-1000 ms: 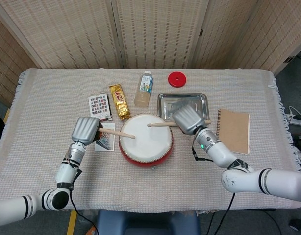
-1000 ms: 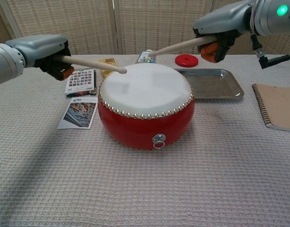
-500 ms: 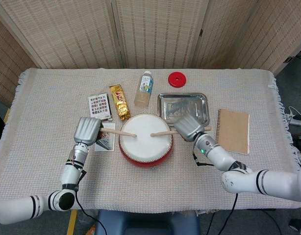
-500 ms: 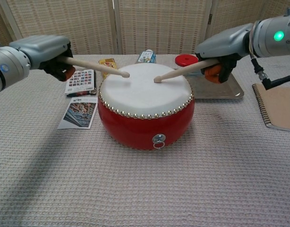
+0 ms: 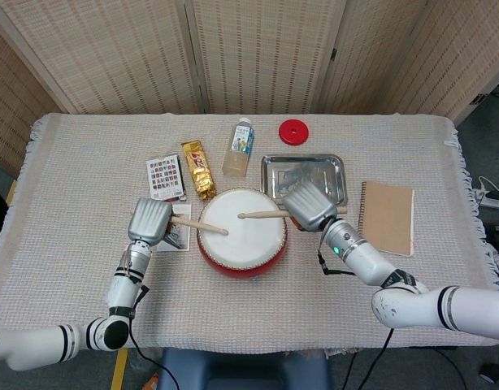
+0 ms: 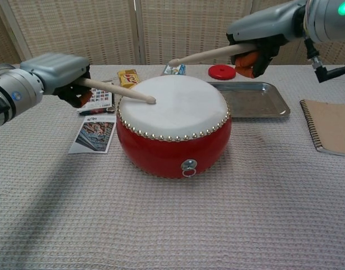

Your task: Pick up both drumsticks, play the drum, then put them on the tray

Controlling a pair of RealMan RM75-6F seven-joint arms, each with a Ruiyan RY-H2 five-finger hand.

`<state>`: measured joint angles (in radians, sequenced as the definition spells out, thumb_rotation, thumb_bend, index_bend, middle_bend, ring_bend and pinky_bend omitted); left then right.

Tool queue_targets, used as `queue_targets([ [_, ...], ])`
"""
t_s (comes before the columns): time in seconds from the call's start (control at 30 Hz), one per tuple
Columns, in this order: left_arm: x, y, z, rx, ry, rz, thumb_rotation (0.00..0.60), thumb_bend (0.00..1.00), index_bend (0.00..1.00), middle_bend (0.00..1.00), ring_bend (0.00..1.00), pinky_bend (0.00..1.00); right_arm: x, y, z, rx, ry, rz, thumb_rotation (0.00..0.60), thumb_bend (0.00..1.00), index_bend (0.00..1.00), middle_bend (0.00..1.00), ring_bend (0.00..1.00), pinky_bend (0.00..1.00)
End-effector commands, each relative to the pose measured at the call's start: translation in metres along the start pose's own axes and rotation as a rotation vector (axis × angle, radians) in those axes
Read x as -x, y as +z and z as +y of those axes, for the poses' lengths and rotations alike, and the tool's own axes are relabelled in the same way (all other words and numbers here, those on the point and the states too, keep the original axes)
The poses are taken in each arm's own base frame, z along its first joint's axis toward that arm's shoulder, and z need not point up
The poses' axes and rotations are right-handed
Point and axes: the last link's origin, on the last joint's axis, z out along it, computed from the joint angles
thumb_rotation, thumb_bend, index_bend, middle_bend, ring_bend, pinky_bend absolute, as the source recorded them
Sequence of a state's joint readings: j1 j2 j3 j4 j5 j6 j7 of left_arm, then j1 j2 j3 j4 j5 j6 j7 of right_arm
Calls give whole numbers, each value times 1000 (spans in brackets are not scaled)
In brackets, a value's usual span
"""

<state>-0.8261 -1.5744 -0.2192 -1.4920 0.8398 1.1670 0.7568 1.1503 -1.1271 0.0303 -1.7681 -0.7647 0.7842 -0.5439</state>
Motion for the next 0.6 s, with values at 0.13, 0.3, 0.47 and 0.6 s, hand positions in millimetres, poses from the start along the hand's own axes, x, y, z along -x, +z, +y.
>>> queue_targets([
  [0.13, -28, -4, -8, -15, -101, 91, 600, 583, 1000, 1000, 1000, 1000, 32, 13, 2, 22, -82, -113, 600, 617, 1000, 1000, 987, 1000],
  [0.3, -39, -8, -9, 0, -116, 101, 600, 582, 1000, 1000, 1000, 1000, 33, 20, 0, 40, -81, -110, 600, 617, 1000, 1000, 984, 1000],
  [0.47, -17, -7, 4, 22, -83, 29, 600, 582, 1000, 1000, 1000, 1000, 2, 7, -2, 21, -11, 2, 600, 617, 1000, 1000, 984, 1000],
  [0.6, 0, -4, 9, 33, 2, -6, 600, 582, 1000, 1000, 1000, 1000, -8, -3, -1, 2, 26, 35, 600, 617, 1000, 1000, 984, 1000],
])
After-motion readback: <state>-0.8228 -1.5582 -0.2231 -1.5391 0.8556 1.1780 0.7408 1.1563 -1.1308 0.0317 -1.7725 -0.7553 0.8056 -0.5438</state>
